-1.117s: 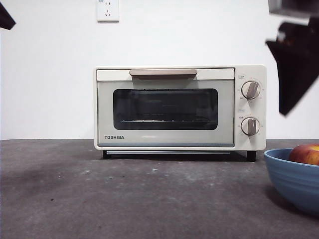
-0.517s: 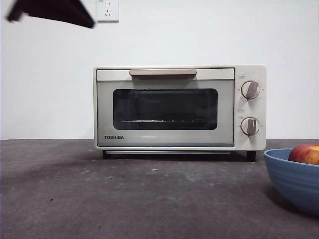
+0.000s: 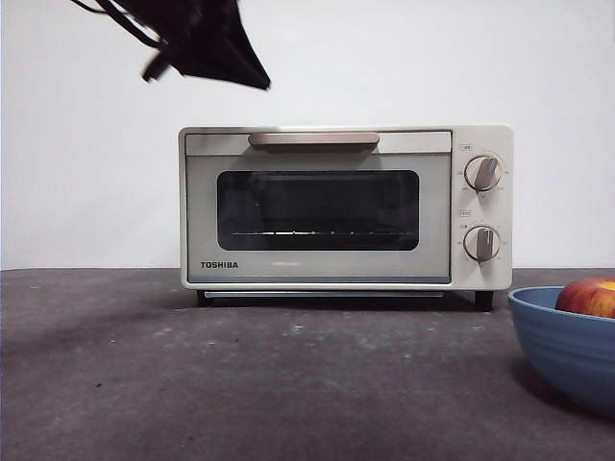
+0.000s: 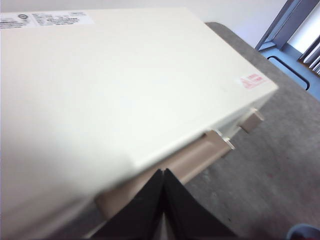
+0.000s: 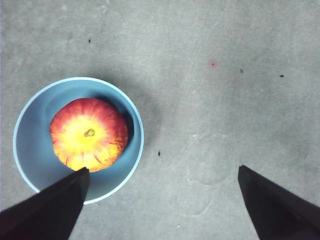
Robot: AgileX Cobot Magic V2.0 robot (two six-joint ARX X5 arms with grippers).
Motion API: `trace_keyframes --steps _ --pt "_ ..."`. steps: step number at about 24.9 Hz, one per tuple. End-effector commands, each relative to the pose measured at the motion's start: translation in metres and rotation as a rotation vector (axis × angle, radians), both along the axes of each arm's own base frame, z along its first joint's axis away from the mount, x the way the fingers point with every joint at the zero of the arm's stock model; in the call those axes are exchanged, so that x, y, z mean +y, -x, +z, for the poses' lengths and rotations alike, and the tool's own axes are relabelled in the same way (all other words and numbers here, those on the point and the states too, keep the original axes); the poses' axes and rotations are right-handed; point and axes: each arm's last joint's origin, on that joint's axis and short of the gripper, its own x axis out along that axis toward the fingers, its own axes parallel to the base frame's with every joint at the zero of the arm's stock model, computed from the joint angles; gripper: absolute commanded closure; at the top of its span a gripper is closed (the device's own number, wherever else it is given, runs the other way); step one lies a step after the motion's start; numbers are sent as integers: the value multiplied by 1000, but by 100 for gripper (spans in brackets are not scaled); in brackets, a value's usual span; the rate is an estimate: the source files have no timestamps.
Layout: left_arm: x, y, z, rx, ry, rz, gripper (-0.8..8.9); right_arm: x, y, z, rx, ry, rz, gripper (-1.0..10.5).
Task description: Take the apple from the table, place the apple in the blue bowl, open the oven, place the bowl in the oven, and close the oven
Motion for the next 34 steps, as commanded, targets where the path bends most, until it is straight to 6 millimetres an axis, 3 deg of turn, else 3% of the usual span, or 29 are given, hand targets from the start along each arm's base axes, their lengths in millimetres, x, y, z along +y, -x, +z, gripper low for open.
trace_keyframes --steps 1,7,14,28,34 --pt "-12 -14 -6 -18 -25 -12 806 1 -1 3 -9 1 8 475" --pt "-27 -29 -25 9 -51 -20 806 1 -2 3 -18 -3 5 475" --pt "-39 -28 -39 39 -103 -37 806 1 -3 4 -30 -8 6 475" --pt "-76 19 -63 308 -271 -192 806 -12 -6 4 -34 58 -78 475" --pt "-88 37 -68 382 -328 -245 806 -18 -14 -1 30 -32 -77 486"
